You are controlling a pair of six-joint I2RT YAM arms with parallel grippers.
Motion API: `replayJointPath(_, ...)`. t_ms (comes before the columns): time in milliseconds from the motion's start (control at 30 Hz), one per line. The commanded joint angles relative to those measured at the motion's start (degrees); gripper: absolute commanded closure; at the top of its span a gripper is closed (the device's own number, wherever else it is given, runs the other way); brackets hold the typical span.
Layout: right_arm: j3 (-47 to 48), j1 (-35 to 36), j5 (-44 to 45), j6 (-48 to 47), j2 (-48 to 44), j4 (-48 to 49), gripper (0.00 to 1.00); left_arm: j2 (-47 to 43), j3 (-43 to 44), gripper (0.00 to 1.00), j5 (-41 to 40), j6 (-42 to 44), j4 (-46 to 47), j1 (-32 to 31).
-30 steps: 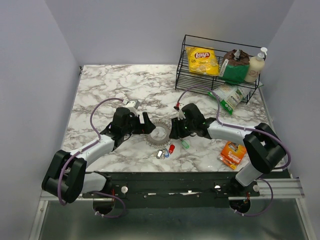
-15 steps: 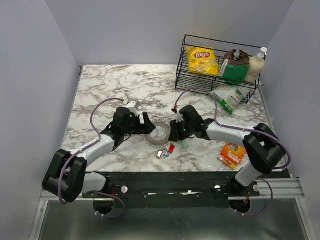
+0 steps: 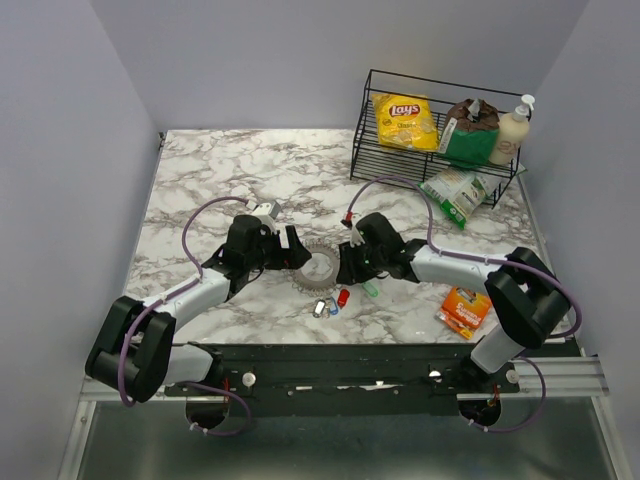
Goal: Put the keys on the keyring
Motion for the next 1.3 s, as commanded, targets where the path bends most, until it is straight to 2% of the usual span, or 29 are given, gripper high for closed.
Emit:
replayJointPath(0,0.89,0.33,1.72,0.65,1.02,-0.04,0.59,0.27,0.85,0.05,1.15,0.62,0.15,0.24)
replayJointPath(133,0.62,0.24,1.46,1.09,1.9,0.75,0.65,0.44,0.77,0.05,0.8,0.62,0.07,0.24)
replayJointPath(1133,1.59,0.33,1.02,3.38,6.3,3.04,0.68,0.27,0.41,0.05,0.45,0.98,-0.19,0.24)
replayJointPath(1267,1.85,0.33,0.84,3.55,6.65,3.39,0.74,0.09,0.33,0.05,0.27,0.98,-0.37,0.24)
